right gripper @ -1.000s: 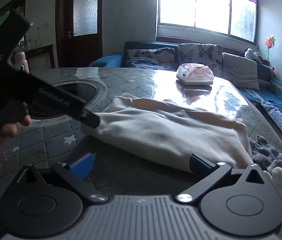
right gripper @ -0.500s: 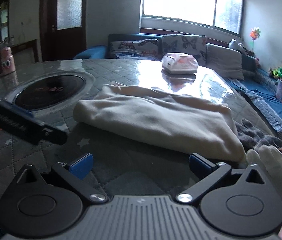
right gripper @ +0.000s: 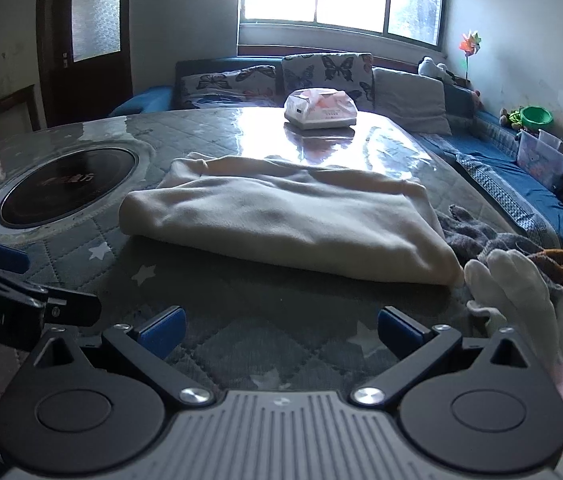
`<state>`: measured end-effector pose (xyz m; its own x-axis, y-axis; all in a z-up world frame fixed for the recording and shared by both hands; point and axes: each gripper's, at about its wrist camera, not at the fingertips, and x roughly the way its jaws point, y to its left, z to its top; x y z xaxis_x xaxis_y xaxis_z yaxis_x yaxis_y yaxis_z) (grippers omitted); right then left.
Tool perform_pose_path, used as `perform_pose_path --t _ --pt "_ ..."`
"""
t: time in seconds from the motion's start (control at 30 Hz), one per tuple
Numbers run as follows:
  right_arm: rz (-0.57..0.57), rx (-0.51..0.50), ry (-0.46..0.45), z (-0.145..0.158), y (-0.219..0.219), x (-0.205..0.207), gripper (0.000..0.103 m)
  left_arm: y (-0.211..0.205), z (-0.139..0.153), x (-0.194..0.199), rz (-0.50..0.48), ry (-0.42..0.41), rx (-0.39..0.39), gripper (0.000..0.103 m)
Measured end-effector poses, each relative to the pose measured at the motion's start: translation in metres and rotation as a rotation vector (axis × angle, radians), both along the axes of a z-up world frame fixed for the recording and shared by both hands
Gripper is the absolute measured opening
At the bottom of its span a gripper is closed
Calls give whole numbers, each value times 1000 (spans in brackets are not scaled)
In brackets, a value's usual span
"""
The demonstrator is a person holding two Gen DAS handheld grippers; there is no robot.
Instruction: Fold clothes
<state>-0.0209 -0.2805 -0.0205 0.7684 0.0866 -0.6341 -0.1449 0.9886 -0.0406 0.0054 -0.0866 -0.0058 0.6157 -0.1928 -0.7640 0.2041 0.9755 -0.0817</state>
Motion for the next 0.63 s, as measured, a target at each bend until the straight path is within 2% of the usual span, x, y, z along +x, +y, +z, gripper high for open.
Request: perform_pose_path --t 0.63 --pt "-34 7 -15 2 -3 -16 103 -9 5 -20 -16 -36 11 103"
